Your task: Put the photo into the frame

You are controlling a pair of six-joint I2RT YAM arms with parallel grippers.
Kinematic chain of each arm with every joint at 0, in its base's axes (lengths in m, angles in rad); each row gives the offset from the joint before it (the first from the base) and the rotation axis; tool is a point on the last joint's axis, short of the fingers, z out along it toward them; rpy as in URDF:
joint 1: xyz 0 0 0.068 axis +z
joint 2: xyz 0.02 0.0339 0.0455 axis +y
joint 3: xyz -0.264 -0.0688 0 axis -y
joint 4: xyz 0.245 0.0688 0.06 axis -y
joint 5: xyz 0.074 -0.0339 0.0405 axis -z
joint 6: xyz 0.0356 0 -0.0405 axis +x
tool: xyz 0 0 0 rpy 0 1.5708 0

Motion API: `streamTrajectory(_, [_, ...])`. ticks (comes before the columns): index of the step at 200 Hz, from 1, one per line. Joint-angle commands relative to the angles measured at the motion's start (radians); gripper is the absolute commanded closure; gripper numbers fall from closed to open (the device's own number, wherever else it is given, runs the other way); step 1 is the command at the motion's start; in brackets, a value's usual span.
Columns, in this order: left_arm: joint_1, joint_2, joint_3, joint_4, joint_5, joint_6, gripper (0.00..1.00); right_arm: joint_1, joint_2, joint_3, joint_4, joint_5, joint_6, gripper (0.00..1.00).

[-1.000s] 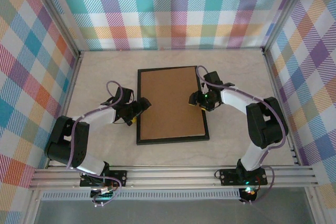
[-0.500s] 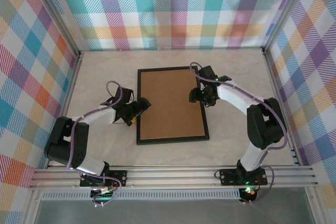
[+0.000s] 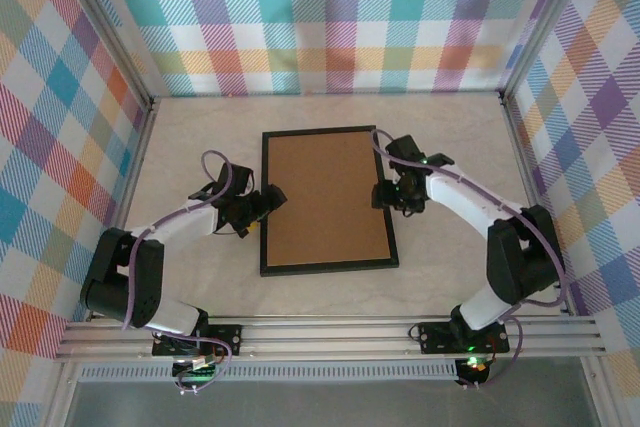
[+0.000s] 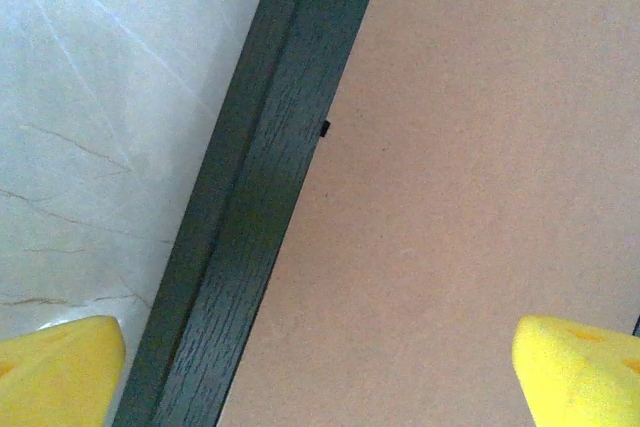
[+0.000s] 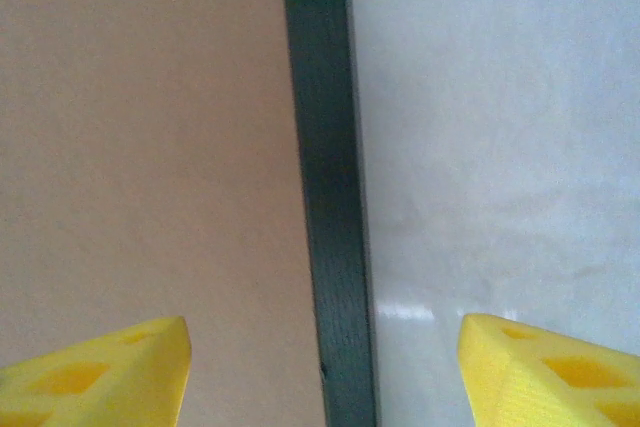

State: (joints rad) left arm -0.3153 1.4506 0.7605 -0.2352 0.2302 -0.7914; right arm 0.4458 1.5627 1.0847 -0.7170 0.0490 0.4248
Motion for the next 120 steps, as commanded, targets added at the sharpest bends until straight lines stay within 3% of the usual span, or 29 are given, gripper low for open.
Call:
streamTrajectory(1, [0.017, -0.017, 0.024, -0.034, -0.017, 0.033, 0.01, 0.029, -0.043, -0.071, -0.046, -0.064, -0.006, 0.29])
streamTrajectory(63, [0.018, 0.005, 0.016, -0.035, -0.003, 0.035, 0.01, 0.064, 0.004, -0.139, 0.035, -0.077, 0.036, 0.26])
streamTrajectory(120, [0.018, -0.004, -0.02, -0.01, 0.019, 0.009, 0.02, 0.063, 0.079, -0.083, 0.163, 0.057, 0.094, 0.26])
